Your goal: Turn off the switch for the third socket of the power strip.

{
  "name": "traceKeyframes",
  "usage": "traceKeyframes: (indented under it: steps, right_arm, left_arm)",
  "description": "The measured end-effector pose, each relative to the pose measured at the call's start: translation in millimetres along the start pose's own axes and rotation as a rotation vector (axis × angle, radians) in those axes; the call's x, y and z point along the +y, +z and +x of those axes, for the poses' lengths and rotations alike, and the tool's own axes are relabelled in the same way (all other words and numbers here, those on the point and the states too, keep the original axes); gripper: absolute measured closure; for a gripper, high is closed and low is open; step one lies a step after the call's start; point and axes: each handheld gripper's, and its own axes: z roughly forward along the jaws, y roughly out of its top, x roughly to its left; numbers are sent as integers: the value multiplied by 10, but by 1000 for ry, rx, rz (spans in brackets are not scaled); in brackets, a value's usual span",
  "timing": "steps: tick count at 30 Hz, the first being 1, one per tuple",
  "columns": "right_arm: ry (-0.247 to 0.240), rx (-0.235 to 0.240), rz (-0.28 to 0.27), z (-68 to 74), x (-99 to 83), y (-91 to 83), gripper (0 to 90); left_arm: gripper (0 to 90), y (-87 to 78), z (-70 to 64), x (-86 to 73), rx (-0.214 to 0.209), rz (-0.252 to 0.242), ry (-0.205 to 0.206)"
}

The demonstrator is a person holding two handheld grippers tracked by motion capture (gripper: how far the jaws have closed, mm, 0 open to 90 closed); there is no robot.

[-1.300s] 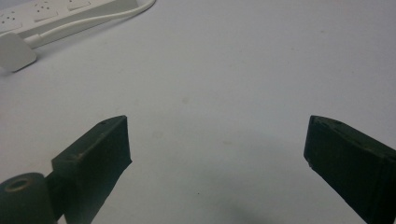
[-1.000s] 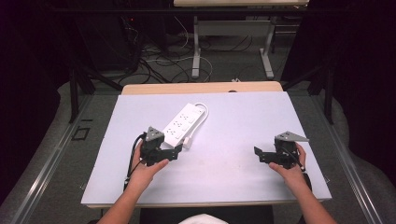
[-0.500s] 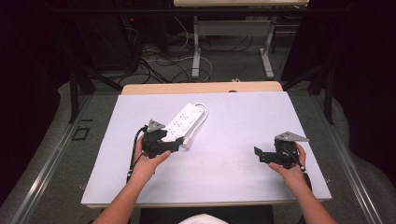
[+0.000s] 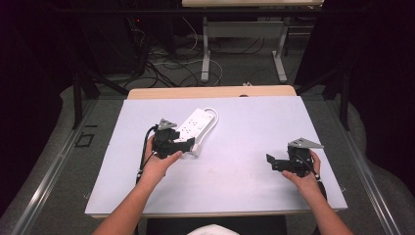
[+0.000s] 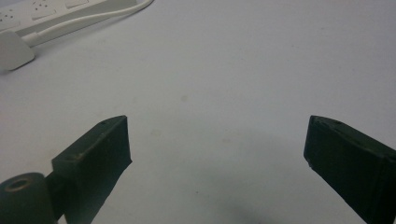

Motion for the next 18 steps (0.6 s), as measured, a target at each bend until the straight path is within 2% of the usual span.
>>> traceKeyframes:
  steps: [13, 18]
  right_arm:
    - [-3, 10, 8, -10, -2, -1, 65]
    - [-2, 11, 9, -12, -5, 2, 65]
  left_arm:
    - [411, 101, 23, 152, 11, 42, 14]
    - [454, 146, 49, 171, 13, 69, 2]
